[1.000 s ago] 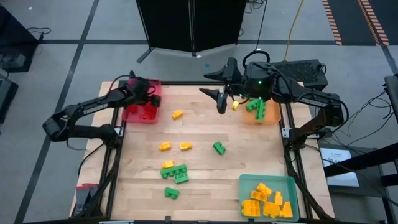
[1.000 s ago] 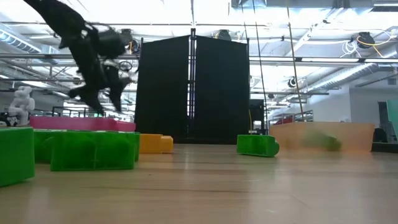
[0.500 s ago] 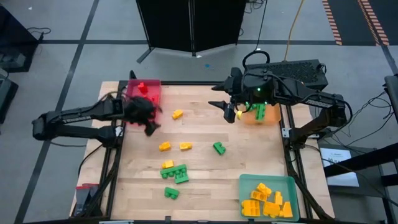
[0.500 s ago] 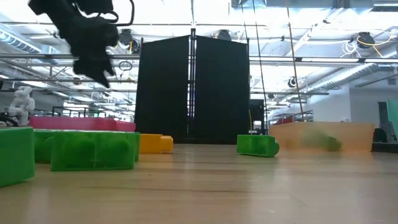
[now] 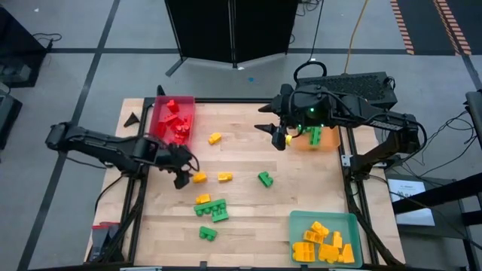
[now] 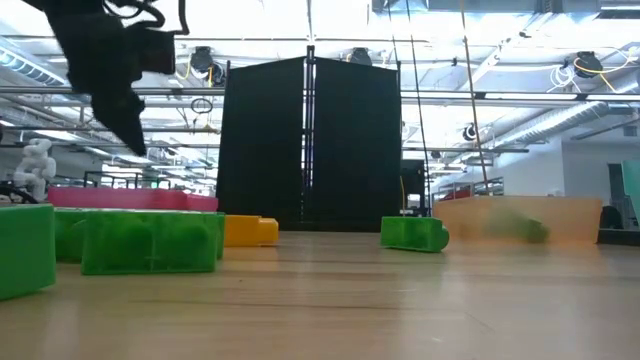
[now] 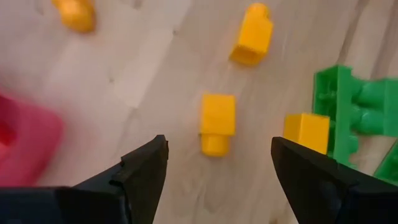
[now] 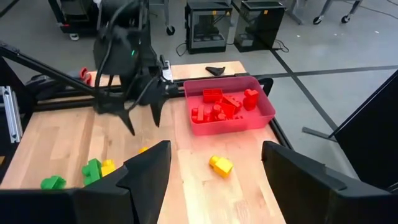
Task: Sort blocks
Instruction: Put the yellow game piece into the blue bin
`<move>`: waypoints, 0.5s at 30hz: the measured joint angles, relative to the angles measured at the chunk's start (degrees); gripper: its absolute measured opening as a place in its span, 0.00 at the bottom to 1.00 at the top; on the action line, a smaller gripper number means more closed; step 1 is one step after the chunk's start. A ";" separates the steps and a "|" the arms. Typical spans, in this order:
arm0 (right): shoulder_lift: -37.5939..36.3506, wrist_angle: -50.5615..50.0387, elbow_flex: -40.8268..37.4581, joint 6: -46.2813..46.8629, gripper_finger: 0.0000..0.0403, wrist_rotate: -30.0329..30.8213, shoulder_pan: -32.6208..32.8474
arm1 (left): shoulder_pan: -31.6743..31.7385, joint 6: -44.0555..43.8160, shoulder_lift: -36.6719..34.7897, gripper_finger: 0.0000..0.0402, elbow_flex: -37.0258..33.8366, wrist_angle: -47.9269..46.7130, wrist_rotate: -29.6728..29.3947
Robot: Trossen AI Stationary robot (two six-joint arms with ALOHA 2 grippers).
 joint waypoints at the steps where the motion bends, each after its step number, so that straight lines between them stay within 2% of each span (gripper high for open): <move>1: 0.00 -0.02 0.00 0.11 0.61 0.00 -0.02 | -0.86 -0.62 1.09 0.72 -0.53 0.80 -0.21; 9: 0.00 -0.35 0.00 0.14 0.61 0.00 -0.02 | -3.80 -1.02 10.65 0.72 -2.19 6.96 -4.09; 15: 0.00 -1.76 0.00 1.23 0.61 0.00 -0.02 | -4.32 0.63 16.80 0.72 -2.19 10.54 -3.85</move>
